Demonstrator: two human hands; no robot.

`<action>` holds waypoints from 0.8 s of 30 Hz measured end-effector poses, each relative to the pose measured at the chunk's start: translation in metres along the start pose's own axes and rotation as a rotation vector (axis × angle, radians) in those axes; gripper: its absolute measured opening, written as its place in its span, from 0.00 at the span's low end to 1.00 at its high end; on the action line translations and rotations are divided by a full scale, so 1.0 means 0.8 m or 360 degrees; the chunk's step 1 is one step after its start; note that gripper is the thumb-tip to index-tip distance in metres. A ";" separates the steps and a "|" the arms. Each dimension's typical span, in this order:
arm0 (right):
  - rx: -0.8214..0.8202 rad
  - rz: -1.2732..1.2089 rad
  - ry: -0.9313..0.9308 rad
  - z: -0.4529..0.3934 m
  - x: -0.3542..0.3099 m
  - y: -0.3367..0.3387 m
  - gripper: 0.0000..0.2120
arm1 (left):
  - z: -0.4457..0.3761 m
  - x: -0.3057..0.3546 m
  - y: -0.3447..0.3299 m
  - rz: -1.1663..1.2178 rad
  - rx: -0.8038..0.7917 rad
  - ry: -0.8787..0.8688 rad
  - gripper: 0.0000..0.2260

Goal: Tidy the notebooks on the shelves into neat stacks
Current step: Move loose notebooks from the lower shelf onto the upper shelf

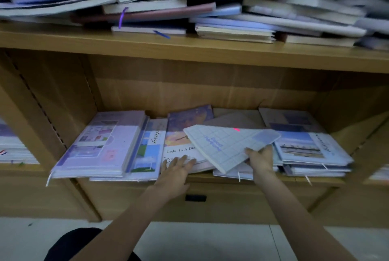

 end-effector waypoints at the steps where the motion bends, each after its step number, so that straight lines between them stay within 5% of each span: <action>1: -0.0017 -0.0084 -0.0001 0.004 -0.012 0.006 0.19 | -0.002 0.001 0.005 -0.0005 0.0039 -0.0017 0.33; 10: -0.0176 -0.0101 0.0229 -0.022 -0.134 0.093 0.14 | -0.048 0.021 0.018 -0.0111 0.0220 -0.0112 0.33; 13: -0.0083 0.0378 0.0274 -0.067 -0.148 0.086 0.08 | -0.055 0.018 0.013 -0.0159 0.0181 -0.0083 0.33; 16: 0.0157 0.1152 0.0325 -0.086 -0.144 0.070 0.16 | -0.055 0.011 0.011 -0.0196 0.0165 -0.0046 0.32; 24: -0.0551 0.1832 0.0922 0.024 -0.051 -0.035 0.29 | -0.052 0.004 0.009 -0.0333 0.0206 -0.0099 0.30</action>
Point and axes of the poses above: each hand's wrist, its own z-axis away from the middle knuckle, its own y-axis out of the back of the hand, x = y × z, the point moved 9 cm from there along -z, towards the middle knuckle, and after that the axes turned 14 degrees about -y, right-handed, at the moved point
